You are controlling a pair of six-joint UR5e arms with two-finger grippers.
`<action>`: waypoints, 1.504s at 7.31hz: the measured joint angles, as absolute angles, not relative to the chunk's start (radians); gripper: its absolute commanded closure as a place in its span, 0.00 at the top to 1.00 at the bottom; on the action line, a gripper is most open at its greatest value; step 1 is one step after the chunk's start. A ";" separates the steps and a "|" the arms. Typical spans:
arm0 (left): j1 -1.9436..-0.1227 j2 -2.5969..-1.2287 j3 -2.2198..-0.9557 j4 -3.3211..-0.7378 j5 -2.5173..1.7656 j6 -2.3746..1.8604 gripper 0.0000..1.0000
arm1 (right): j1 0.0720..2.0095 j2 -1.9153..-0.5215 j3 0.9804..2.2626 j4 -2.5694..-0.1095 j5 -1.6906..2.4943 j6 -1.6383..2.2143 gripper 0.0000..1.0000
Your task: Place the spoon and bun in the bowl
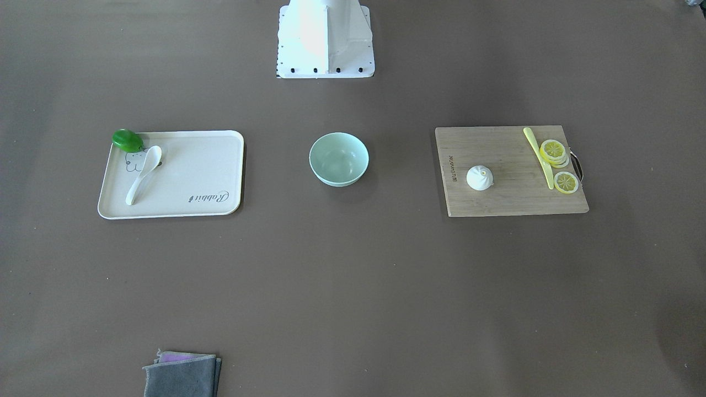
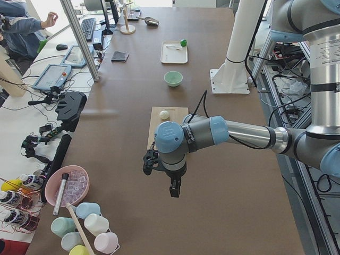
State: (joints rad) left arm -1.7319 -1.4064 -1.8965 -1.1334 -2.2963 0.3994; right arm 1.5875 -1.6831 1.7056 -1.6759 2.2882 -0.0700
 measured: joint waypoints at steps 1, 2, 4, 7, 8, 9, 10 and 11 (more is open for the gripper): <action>-1.731 -1.408 -1.896 -1.134 -2.296 0.394 0.97 | 1.556 -1.681 1.704 -1.663 2.295 -0.013 0.98; -1.731 -1.409 -1.896 -1.135 -2.296 0.393 0.97 | 1.509 -1.679 1.698 -1.614 2.298 0.079 0.97; -1.730 -1.410 -1.896 -1.135 -2.296 0.392 0.97 | 1.364 -1.666 1.683 -1.433 2.297 0.382 0.94; -1.730 -1.411 -1.896 -1.136 -2.310 0.391 0.97 | 1.169 -1.562 1.682 -1.319 2.297 0.753 0.95; -1.730 -1.411 -1.895 -1.135 -2.317 0.391 0.97 | 1.106 -1.522 1.691 -1.314 2.293 0.849 0.95; -1.729 -1.411 -1.893 -1.135 -2.321 0.391 0.97 | 1.040 -1.481 1.699 -1.311 2.277 0.954 0.95; -1.729 -1.411 -1.891 -1.135 -2.323 0.391 0.97 | 0.978 -1.454 1.707 -1.311 2.251 1.040 0.95; -1.729 -1.411 -1.892 -1.135 -2.324 0.391 0.97 | 0.934 -1.441 1.709 -1.311 2.227 1.092 0.91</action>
State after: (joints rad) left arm -1.7289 -1.4113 -1.8921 -1.1352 -2.3236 0.3912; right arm 0.9340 -1.4407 1.7092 -1.3105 2.2271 1.0917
